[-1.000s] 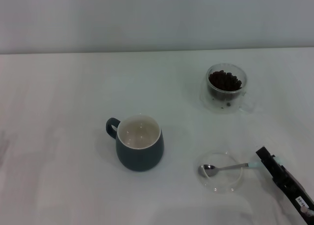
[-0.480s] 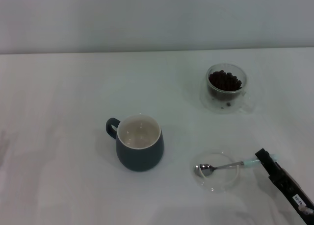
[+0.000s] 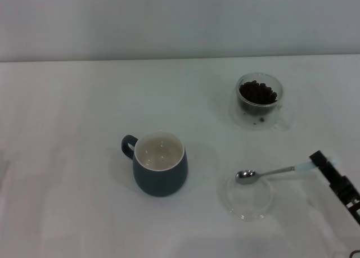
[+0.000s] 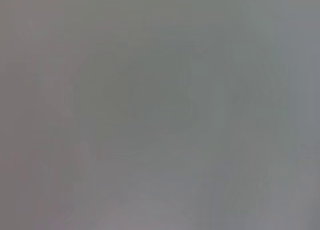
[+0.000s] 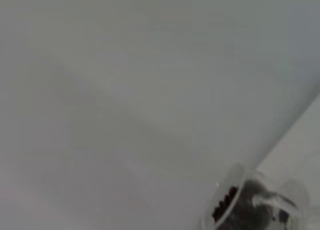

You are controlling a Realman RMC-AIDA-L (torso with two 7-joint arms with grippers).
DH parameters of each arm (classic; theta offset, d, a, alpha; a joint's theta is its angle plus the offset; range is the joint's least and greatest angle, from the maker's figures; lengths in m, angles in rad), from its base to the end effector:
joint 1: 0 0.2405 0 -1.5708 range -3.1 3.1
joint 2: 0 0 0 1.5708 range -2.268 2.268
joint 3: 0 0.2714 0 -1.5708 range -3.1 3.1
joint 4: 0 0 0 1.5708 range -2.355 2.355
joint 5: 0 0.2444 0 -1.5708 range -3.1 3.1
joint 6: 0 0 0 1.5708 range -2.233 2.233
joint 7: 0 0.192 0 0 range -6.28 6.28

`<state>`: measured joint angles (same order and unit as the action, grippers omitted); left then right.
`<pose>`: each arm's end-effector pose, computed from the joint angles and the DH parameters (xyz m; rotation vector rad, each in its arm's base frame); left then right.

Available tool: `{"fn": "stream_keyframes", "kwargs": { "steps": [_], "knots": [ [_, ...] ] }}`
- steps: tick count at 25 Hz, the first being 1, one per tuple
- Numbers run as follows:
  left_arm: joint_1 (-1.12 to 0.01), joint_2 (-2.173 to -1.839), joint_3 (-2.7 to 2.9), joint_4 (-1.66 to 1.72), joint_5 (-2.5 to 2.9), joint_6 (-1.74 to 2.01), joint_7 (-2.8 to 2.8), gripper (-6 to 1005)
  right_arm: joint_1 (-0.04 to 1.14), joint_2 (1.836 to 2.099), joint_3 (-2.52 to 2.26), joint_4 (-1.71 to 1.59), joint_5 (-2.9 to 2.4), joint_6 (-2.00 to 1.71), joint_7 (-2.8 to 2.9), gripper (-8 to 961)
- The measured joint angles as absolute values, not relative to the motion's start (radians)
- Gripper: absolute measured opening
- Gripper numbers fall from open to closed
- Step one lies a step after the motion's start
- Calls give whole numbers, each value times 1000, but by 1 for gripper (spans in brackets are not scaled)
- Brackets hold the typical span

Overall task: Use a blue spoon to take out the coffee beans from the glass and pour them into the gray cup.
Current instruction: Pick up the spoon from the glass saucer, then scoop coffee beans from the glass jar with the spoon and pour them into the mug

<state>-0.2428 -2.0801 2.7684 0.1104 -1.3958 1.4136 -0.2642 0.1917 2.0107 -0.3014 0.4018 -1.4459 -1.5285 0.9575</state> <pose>-0.4152 0.3057 -0.0149 -1.3846 -0.6447 -0.7562 0.3712 0.2340 -0.0955 -1.4214 1.4507 1.3625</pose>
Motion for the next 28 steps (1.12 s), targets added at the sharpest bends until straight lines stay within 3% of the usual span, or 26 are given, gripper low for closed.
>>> {"fn": "stream_keyframes", "kwargs": {
  "steps": [6, 18, 28],
  "knots": [
    [-242, -2081, 2772, 110, -1392, 1408, -266, 862, 215, 2008, -314, 263, -1448, -1635, 1063, 148],
    [-254, -2084, 2774, 121, -1392, 1380, -270, 862, 496, 2008, -474, -217, -1447, -1482, 1269, 149],
    [-249, -2084, 2770, 121, -1395, 1379, -270, 862, 528, 2010, -596, -417, -1442, -1284, 1283, 150]
  ]
}}
